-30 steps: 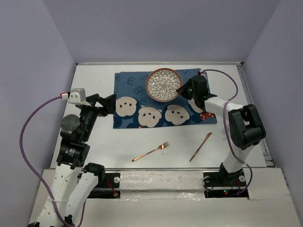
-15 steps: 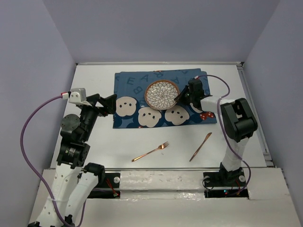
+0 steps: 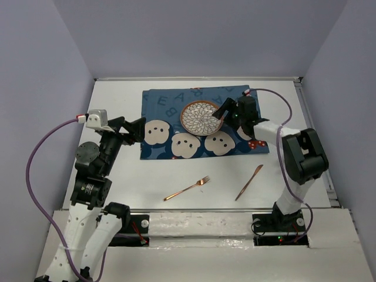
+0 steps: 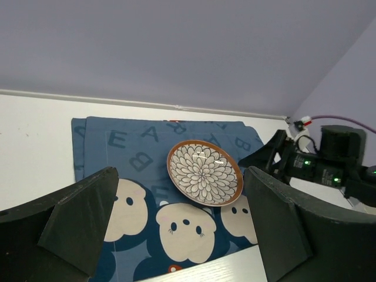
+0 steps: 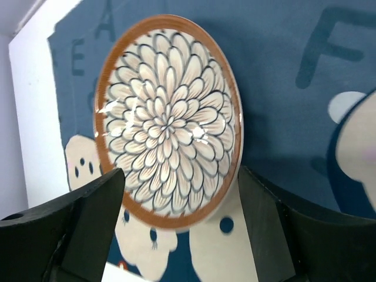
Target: Set the dinner table for one person
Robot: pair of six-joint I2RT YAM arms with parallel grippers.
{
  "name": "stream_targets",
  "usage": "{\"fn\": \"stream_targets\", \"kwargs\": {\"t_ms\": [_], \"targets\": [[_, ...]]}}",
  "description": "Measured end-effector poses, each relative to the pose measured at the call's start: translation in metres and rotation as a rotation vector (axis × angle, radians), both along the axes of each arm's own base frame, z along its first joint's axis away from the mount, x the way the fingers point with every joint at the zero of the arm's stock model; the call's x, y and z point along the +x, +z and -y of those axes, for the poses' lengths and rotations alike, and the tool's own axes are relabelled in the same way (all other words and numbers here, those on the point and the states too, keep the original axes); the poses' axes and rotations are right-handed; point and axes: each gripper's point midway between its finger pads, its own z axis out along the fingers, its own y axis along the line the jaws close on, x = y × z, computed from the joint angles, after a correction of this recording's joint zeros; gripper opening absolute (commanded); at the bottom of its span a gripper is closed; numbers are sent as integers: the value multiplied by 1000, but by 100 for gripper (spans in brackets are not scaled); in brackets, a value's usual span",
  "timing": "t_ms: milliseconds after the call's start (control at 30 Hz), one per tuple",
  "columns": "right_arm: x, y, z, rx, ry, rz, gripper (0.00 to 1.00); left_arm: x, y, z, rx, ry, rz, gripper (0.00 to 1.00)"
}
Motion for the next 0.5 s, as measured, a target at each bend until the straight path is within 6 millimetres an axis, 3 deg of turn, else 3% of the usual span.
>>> {"fn": "stream_targets", "kwargs": {"t_ms": [100, 167, 267, 300, 400, 500], "targets": [[-14, 35, 14, -44, -12, 77, 83, -2, 0, 5, -1, -22, 1, 99], [-27, 71, 32, -73, -47, 158, 81, -7, 3, 11, -3, -50, 11, 99], [-46, 122, 76, -110, -161, 285, 79, -16, 8, 21, -7, -101, 30, 99], [-54, 136, 101, -135, -227, 318, 79, -22, 11, 27, -9, -130, 44, 99], [-81, 151, 168, -252, -439, 347, 77, -35, 18, 39, -9, -201, 77, 99], [-106, 145, 215, -382, -595, 305, 76, -45, 18, 51, -2, -268, 88, 99]]}}
